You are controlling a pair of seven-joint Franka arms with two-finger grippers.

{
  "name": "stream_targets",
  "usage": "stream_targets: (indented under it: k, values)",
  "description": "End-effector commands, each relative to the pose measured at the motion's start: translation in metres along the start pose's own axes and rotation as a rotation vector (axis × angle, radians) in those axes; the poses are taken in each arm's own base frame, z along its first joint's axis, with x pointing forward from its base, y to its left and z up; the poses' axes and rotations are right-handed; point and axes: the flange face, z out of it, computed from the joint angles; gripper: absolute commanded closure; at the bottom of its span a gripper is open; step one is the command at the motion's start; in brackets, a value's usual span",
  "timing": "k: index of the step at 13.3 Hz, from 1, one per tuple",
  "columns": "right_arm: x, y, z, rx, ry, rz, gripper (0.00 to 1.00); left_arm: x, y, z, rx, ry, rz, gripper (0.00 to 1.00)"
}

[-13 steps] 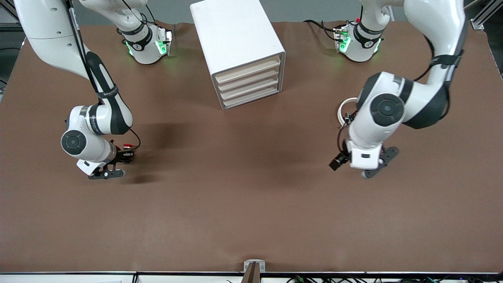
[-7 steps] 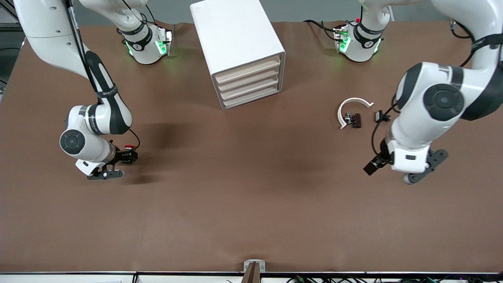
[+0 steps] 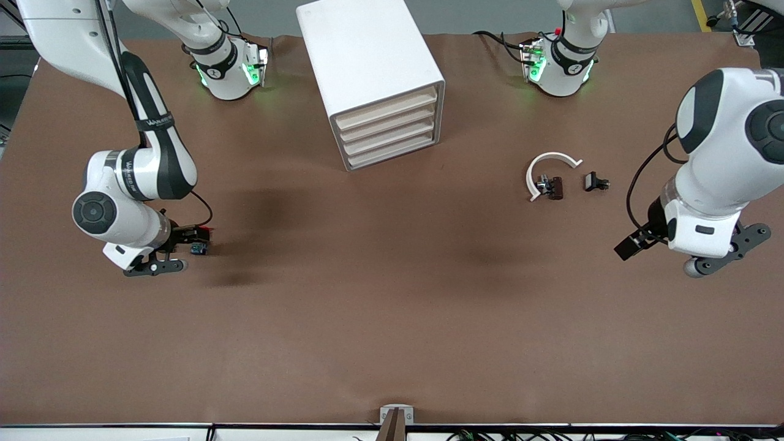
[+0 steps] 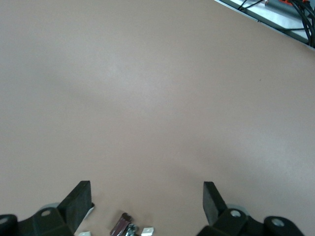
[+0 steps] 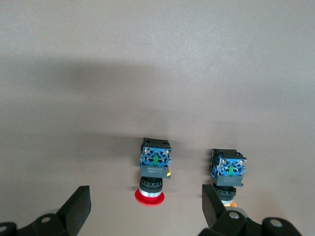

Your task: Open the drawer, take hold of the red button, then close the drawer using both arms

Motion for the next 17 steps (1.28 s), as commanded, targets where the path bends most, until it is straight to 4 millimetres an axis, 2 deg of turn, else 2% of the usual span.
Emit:
stream_targets:
  k: [1,4,6,8,9,11,13,14,15,17]
  values:
    - [-0.009,0.000,-0.028,-0.004,-0.001,0.019,0.00,-0.003,-0.018,-0.035,-0.010,-0.037,0.012,0.00]
    - [-0.010,-0.015,-0.056,-0.007,-0.032,-0.003,0.00,-0.004,-0.022,-0.049,-0.022,-0.047,0.064,0.00]
    - [-0.009,-0.017,-0.075,0.005,-0.050,0.003,0.00,-0.007,-0.025,-0.064,-0.046,-0.037,0.071,0.00]
    - [-0.009,-0.019,-0.090,0.032,-0.065,0.013,0.00,-0.004,-0.040,-0.080,-0.084,-0.033,0.068,0.00]
    - [-0.008,-0.021,-0.097,0.039,-0.065,0.015,0.00,-0.005,-0.041,-0.081,-0.084,-0.032,0.083,0.00]
    - [-0.005,-0.021,-0.108,0.039,-0.053,0.035,0.00,-0.005,-0.044,-0.084,-0.085,-0.029,0.092,0.00]
    - [-0.002,-0.020,-0.117,0.038,-0.037,0.056,0.00,-0.011,-0.049,-0.101,-0.084,-0.011,0.092,0.00]
    - [-0.001,-0.019,-0.122,0.038,-0.028,0.060,0.00,-0.010,-0.051,-0.105,-0.088,-0.005,0.088,0.00]
    - [0.001,-0.018,-0.128,0.038,-0.016,0.060,0.00,-0.003,-0.062,-0.117,-0.097,0.012,0.066,0.00]
    - [0.004,-0.010,-0.143,0.039,-0.016,0.059,0.00,-0.007,-0.064,-0.122,-0.084,-0.007,0.094,0.00]
